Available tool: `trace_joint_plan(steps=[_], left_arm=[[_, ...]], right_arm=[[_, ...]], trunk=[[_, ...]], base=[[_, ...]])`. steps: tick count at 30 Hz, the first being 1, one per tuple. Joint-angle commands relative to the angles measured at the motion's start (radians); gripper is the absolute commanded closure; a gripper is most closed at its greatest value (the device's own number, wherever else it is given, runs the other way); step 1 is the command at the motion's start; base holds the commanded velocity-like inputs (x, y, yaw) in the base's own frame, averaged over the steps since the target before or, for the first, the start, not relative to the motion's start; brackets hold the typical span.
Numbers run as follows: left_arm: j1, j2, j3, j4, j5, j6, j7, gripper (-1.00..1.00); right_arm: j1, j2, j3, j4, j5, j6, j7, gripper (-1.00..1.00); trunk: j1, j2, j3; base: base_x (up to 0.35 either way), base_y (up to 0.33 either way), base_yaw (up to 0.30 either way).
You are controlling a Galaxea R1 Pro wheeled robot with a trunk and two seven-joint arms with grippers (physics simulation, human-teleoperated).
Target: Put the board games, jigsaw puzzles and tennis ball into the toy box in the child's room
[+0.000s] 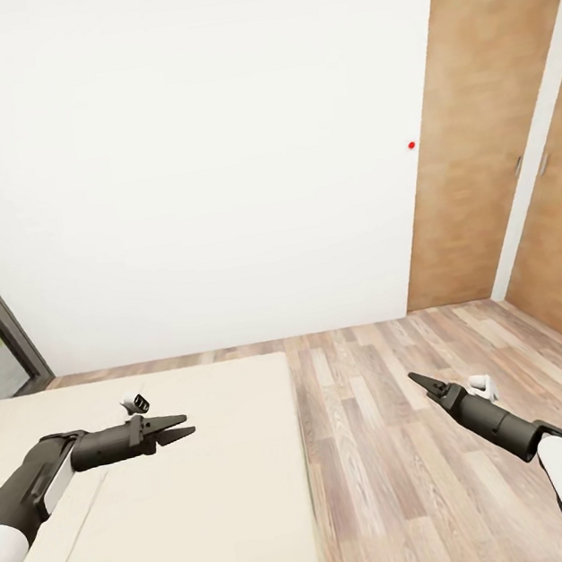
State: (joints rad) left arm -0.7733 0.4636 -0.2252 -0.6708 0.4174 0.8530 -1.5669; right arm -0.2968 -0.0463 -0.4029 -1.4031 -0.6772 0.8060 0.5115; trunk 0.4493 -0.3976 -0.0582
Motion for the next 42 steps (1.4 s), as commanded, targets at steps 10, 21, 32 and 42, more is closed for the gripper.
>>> trace_joint_plan(steps=[10,21,32,42], left_arm=[[-0.001,0.001,-0.005,0.0,0.004,0.011,-0.004,-1.0],[-0.001,0.001,-0.005,0.0,0.004,0.011,-0.004,-1.0],[-0.001,0.001,-0.005,0.0,0.003,0.011,-0.004,-1.0],[-0.001,0.001,-0.005,0.0,0.003,0.011,-0.004,-1.0]], right_arm=[[-0.001,0.0,-0.002,-0.001,-0.001,0.007,0.002,-1.0],[-0.001,0.0,-0.002,-0.001,-0.001,0.007,0.002,-1.0],[-0.001,0.0,-0.002,-0.001,-0.001,0.006,0.002,-1.0],[-0.001,0.0,-0.002,-0.001,-0.001,0.005,0.002,-1.0]], trunk=[[0.001,-0.002,-0.002],[0.001,-0.002,-0.002],[0.001,-0.002,-0.002],[0.001,-0.002,-0.002]], base=[[0.0,0.12,0.007],[0.0,0.261,0.0],[0.0,0.272,0.0],[0.0,0.272,0.0]])
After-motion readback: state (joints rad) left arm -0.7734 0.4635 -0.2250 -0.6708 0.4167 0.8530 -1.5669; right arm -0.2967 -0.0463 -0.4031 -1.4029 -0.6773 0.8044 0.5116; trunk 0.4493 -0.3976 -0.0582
